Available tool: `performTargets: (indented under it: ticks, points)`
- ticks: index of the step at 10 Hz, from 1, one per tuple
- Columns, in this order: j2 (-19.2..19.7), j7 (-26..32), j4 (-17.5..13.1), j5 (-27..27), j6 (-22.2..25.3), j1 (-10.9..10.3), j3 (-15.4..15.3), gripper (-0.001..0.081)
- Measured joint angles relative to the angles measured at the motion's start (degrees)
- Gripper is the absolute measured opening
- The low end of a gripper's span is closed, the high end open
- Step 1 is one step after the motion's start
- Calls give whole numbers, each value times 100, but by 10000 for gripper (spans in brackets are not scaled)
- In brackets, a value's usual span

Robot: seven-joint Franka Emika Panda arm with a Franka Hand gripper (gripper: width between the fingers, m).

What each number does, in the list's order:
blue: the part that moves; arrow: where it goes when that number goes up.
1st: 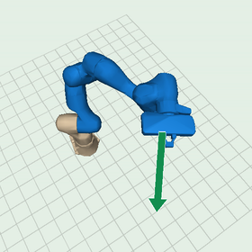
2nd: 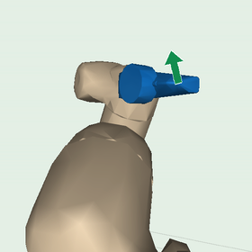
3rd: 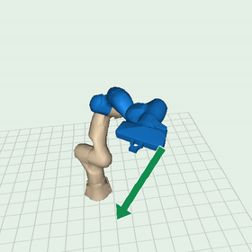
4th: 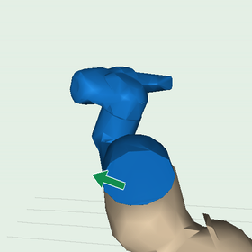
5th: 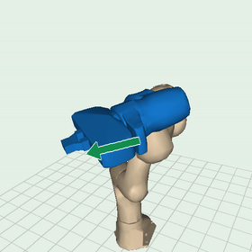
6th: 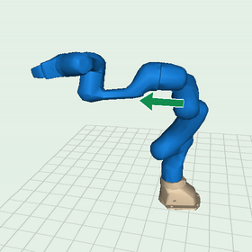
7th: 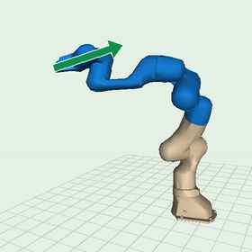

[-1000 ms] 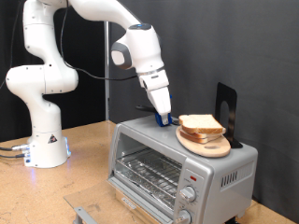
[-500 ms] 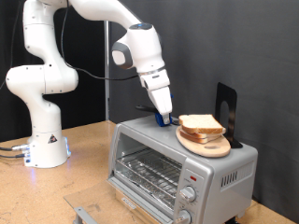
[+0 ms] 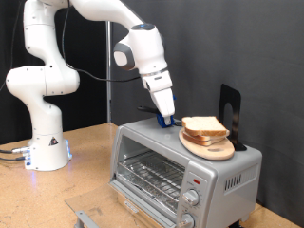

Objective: Make a piece of toast with the oven

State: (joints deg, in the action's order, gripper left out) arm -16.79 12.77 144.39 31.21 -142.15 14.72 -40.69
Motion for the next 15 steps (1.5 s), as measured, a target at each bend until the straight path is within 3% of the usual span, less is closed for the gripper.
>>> performTargets:
  ticks: [4,6,9,13,15]
  points:
    - [-1,-40,0,-1,4,7,0,352]
    - [-39,16,-12,253,88,-16,69,352]
    - [-385,440,-133,844,682,-109,451,324]
    - [-839,525,-316,899,1585,-100,840,325]
    - [-838,514,-275,1071,1482,-109,829,325]
